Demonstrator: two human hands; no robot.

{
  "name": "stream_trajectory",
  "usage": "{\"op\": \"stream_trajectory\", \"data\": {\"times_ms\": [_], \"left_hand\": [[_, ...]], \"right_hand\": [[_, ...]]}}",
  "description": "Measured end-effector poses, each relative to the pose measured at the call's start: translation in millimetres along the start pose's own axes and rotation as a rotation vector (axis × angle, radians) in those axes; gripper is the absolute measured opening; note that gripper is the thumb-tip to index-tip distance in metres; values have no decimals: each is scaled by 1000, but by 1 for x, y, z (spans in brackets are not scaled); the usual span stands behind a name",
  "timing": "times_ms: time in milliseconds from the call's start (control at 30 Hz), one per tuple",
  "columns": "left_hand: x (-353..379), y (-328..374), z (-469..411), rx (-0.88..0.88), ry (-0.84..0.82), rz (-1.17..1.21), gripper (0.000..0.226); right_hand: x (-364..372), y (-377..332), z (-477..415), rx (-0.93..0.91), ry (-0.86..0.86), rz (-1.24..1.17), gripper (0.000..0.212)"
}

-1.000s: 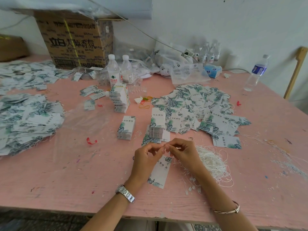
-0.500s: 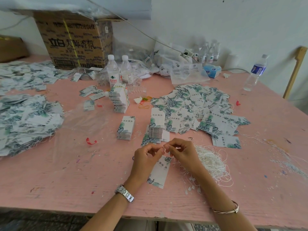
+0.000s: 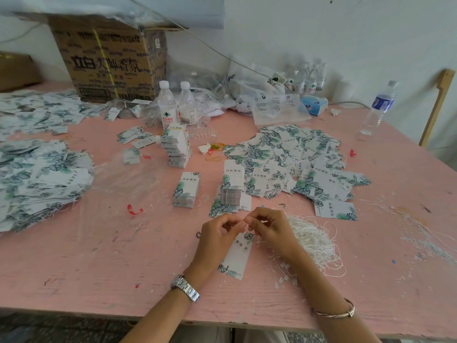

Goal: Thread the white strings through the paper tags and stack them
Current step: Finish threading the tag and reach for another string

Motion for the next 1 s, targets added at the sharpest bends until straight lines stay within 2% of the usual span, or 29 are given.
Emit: {"op": "stream_trajectory", "data": {"times_ms": [1000], "left_hand": [[-2, 4, 0, 56, 42, -92, 27]], "right_hand": [[8, -1, 0, -30, -14, 4, 14]]}}
Point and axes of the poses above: each hand's wrist, its own z-axis away from the middle knuckle, its own x-axis out of the palm, y = z × x, the point moved 3 cm from there along -z, towards the middle knuckle, and after that the axes turned 4 degrees about z, right-handed, at the moved point
